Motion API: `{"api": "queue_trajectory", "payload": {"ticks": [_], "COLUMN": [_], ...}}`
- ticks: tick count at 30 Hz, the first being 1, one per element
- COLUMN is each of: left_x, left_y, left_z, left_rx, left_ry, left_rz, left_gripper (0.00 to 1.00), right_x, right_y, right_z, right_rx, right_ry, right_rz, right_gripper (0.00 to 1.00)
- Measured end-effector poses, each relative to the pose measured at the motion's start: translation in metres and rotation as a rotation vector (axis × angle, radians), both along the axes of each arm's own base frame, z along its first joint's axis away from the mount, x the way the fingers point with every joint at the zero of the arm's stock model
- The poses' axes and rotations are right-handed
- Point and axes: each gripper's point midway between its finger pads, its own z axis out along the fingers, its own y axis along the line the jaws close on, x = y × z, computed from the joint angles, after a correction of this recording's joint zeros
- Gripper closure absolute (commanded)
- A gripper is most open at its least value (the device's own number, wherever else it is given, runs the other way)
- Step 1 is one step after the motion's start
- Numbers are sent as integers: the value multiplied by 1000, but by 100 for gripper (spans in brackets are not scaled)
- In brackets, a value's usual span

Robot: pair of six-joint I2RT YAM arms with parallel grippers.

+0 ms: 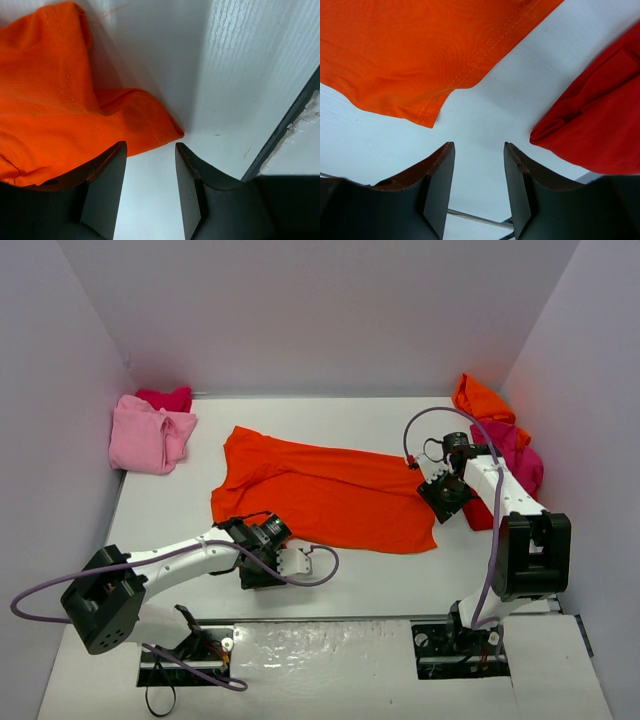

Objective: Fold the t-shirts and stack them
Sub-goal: Grap the side of the flattened tshirt closest away from the robot with both arms

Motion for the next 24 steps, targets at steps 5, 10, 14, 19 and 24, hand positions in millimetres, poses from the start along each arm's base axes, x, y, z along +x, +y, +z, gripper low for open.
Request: {"api": "queue_trajectory", "payload": {"ticks": [5,10,14,19,24], "left_x": [-1,-4,-11,-15,-21], "left_y": [-2,-3,-2,-3,-2], "left_z": [-1,-1,2,7,4], "left_rx": [-3,-8,-7,-6,19], "left_ry": [0,11,47,74,120], "left_rz": [-7,-14,-23,-38,-54], "left_gripper": [60,60,60,60,60], "right_x": [0,0,0,1,2], "right_y": [-1,-1,-1,-1,1], "right_z": [0,0,0,0,0], "right_rx": [2,2,2,4,12], "right_ry": [0,0,0,-4,-11], "right_rz": [-6,-10,-11,-17,-26], "right_gripper": [59,58,58,58,58]}}
